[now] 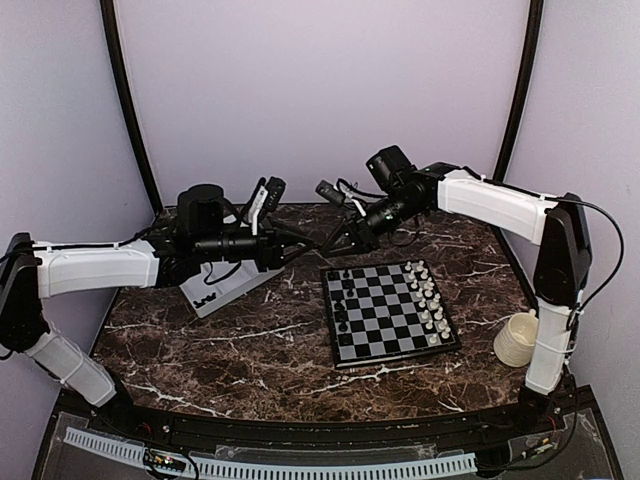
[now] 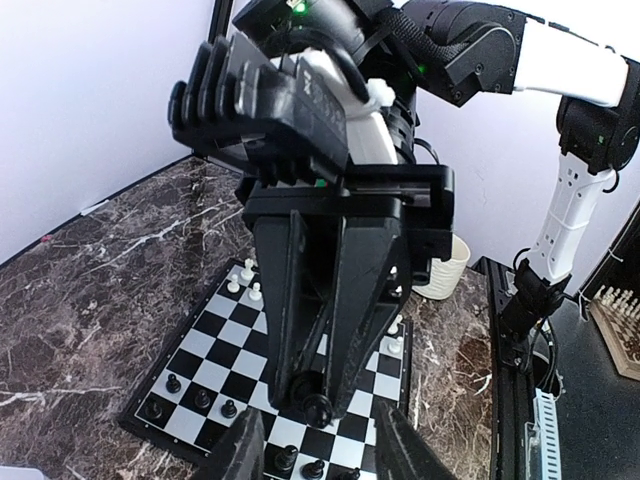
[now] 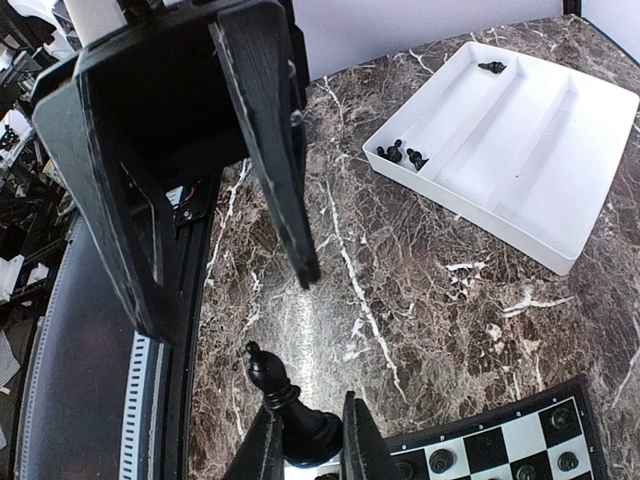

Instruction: Set up the chess pieces on the board

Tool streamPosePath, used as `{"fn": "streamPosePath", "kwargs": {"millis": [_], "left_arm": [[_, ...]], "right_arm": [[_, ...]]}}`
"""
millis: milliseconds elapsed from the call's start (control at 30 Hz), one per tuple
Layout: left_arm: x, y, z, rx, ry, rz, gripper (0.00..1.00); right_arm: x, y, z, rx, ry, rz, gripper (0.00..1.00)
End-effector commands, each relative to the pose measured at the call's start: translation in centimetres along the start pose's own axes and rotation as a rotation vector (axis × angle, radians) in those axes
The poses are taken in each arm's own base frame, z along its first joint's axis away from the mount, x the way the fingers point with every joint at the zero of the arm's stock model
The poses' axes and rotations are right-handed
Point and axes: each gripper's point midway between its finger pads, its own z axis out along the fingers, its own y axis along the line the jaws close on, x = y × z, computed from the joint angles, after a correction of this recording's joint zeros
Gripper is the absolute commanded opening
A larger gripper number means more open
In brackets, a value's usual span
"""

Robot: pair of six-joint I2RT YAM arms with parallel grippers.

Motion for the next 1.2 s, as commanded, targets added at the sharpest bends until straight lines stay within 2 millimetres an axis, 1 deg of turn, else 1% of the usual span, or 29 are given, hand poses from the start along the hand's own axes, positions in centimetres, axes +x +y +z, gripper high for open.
{"fn": "streamPosePath", "kwargs": {"millis": [0, 100, 300, 567, 667, 767, 833, 1067, 1133, 1167], "left_arm": [[-1.6, -0.8, 0.5, 0.033, -0.033, 0.034, 0.4], [-1.3, -0.6, 0.8, 0.034, -0.025, 0.028, 0.39], [-0.8, -0.4, 1.3, 0.037, -0.006, 0.008, 0.32], [-0.6, -0.2, 2.2, 0.061, 0.01, -0.01, 0.18], [-0.3, -0.1, 2.4, 0.061, 0.024, -0.022, 0.18], [0.2, 0.1, 2.6, 0.06, 0.043, -0.04, 0.21], [0.4, 0.1, 2.7, 0.062, 0.05, -0.049, 0.21], [0.5, -0.2, 2.9, 0.084, 0.066, -0.066, 0.1], [0.5, -0.2, 2.9, 0.082, 0.066, -0.066, 0.08], [0.4, -0.2, 2.8, 0.081, 0.064, -0.064, 0.08]], "right_arm": [[-1.4, 1.0, -1.1, -0.009, -0.047, -0.028, 0.05], [-1.5, 1.0, -1.1, -0.01, -0.048, -0.026, 0.05], [-1.5, 1.1, -1.1, -0.015, -0.048, -0.028, 0.05], [-1.4, 1.2, -1.2, -0.016, -0.045, -0.033, 0.06], [-1.5, 1.2, -1.3, -0.014, -0.046, -0.034, 0.06], [-1.5, 1.1, -1.3, -0.013, -0.048, -0.031, 0.06], [-1.6, 1.1, -1.4, -0.016, -0.05, -0.027, 0.06], [-1.4, 0.7, -1.4, -0.011, -0.052, -0.016, 0.06], [-1.3, 0.6, -1.5, 0.002, -0.045, -0.021, 0.1], [-1.2, 0.5, -1.6, 0.011, -0.04, -0.026, 0.14]]}}
